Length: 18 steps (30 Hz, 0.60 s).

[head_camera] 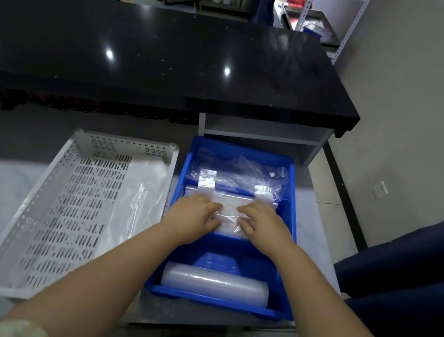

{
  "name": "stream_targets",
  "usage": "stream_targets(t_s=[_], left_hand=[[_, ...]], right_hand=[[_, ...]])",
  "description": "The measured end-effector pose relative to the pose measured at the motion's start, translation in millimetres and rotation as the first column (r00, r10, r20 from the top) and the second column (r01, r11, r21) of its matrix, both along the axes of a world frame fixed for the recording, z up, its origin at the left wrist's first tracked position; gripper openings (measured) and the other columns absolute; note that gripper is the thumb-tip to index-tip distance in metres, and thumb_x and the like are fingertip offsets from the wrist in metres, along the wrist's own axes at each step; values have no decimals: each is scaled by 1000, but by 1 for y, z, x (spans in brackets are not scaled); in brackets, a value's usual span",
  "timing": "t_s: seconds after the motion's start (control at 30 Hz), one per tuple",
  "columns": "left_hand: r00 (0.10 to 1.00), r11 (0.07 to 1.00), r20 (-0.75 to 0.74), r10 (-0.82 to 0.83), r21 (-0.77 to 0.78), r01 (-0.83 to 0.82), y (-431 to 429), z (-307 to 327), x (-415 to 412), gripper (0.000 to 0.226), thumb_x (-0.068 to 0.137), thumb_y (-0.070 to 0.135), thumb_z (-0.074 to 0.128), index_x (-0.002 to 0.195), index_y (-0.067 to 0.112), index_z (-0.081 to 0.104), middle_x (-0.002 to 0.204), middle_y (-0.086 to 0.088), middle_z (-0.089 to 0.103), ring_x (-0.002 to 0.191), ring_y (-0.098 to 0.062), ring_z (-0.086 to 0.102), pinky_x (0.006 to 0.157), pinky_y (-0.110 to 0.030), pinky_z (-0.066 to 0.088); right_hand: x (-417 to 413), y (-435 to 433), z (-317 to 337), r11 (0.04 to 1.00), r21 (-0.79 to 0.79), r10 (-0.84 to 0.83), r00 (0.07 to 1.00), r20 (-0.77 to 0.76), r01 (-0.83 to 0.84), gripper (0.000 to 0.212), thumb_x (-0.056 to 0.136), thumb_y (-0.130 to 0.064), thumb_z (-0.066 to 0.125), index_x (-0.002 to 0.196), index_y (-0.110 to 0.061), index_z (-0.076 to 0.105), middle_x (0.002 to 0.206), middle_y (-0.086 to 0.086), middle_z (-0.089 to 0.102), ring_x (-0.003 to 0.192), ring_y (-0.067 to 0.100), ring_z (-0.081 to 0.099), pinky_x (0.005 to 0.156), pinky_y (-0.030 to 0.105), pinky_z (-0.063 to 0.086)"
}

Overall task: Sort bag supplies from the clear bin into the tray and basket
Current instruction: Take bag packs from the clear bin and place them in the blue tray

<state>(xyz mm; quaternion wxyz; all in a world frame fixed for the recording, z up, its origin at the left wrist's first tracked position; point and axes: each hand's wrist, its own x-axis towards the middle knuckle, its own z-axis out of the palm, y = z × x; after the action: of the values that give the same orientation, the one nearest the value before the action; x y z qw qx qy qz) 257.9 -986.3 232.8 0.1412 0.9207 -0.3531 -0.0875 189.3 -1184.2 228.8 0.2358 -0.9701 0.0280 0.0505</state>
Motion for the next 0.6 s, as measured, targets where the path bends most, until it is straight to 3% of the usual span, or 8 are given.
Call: stream_targets(t_s=[0.1,0.2,0.37,0.5,0.6], left_hand=[[1000,997,-7,-18,74,18,-3,-3,0,42,92,45,40,124,25,55,112,-1,61,108,-22,52,84,-39,43],[1000,996,-16,-22,83,23,-4,2,2,39,90,45,42,121,26,56,112,-1,61,108,-22,52,84,-39,41],[992,1000,121,20,-14,-18,2,16,-1,50,86,53,49,130,31,51,125,3,58,114,-22,49,93,-41,40],[959,993,268,91,-91,-68,8,34,-5,42,86,45,58,123,26,61,119,-1,62,112,-25,51,92,-42,39],[931,978,313,186,-148,-145,17,46,-9,38,83,37,64,117,21,65,114,-3,64,109,-27,54,90,-43,39]], right_hand=[[-2,1,-2,1000,2,9,995,-97,-9,32,97,-38,43,125,-28,56,129,-7,56,117,18,45,96,39,41],[0,0,5,997,-58,45,994,-97,-50,30,96,-37,45,123,-28,57,126,-5,58,115,21,48,93,42,42],[-3,-1,26,990,-135,58,989,133,-40,35,90,-37,58,124,-31,58,132,-6,56,118,20,47,99,40,39],[-4,7,44,988,-153,82,947,311,-35,34,87,-31,64,121,-24,63,127,-1,60,117,21,49,100,36,35],[4,23,60,987,-138,130,924,361,-85,34,85,-26,66,119,-21,64,121,0,63,114,22,51,98,38,37]])
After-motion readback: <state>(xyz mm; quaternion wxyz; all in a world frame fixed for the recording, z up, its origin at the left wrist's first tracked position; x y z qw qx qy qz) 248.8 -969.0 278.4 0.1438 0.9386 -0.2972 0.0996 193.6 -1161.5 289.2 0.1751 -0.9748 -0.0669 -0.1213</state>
